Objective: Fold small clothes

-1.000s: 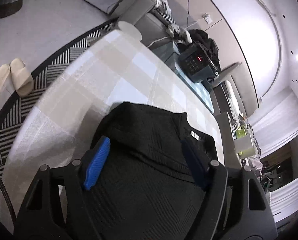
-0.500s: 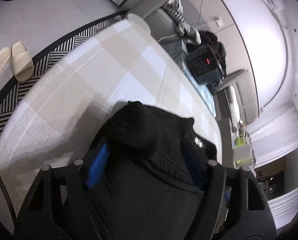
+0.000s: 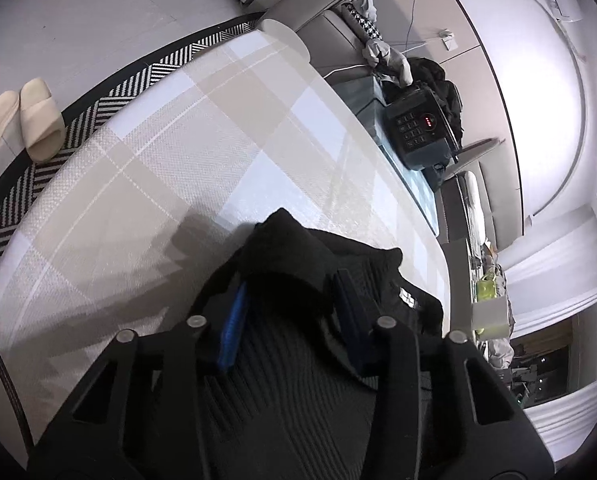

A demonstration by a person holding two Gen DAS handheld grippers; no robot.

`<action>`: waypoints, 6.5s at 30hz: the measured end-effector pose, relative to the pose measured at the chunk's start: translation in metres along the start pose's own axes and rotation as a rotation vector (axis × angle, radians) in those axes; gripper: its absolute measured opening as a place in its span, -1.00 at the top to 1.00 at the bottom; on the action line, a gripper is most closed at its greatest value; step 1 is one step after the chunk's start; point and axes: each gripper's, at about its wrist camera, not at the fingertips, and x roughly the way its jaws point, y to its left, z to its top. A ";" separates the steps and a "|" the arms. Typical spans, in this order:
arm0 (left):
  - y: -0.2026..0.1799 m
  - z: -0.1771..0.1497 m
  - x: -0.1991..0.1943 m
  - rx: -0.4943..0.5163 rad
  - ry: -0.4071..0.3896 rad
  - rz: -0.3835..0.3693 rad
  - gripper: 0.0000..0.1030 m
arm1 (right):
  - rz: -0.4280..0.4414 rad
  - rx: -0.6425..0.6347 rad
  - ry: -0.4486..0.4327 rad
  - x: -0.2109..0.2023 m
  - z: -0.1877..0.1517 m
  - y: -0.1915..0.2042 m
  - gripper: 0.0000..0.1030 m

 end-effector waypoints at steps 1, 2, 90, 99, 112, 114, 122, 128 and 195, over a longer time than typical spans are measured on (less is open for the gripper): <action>0.000 0.001 0.002 -0.003 0.001 -0.003 0.28 | 0.054 0.022 0.008 -0.003 0.001 -0.001 -0.55; 0.001 0.002 0.004 -0.007 0.004 -0.006 0.28 | 0.082 0.036 0.014 -0.004 0.002 0.000 -0.55; 0.033 -0.185 -0.134 0.353 0.001 0.119 0.06 | -0.123 -0.318 0.044 -0.116 -0.164 -0.026 -0.73; 0.023 -0.182 -0.137 0.411 -0.038 0.105 0.75 | -0.153 -0.340 0.044 -0.114 -0.168 -0.024 -0.72; 0.041 -0.172 -0.135 0.355 -0.038 0.138 0.76 | -0.066 -0.301 0.044 -0.119 -0.164 -0.034 -0.73; 0.041 -0.171 -0.133 0.353 -0.034 0.141 0.76 | -0.073 -0.304 0.040 -0.117 -0.161 -0.033 -0.73; 0.044 -0.172 -0.129 0.341 -0.032 0.138 0.75 | -0.133 -0.352 0.050 -0.092 -0.150 -0.025 -0.37; 0.045 -0.173 -0.128 0.338 -0.034 0.143 0.75 | -0.145 -0.460 0.023 -0.109 -0.162 -0.010 0.69; -0.069 -0.222 -0.039 0.726 0.061 0.177 -0.98 | -0.239 -0.714 0.065 0.000 -0.197 0.092 -0.36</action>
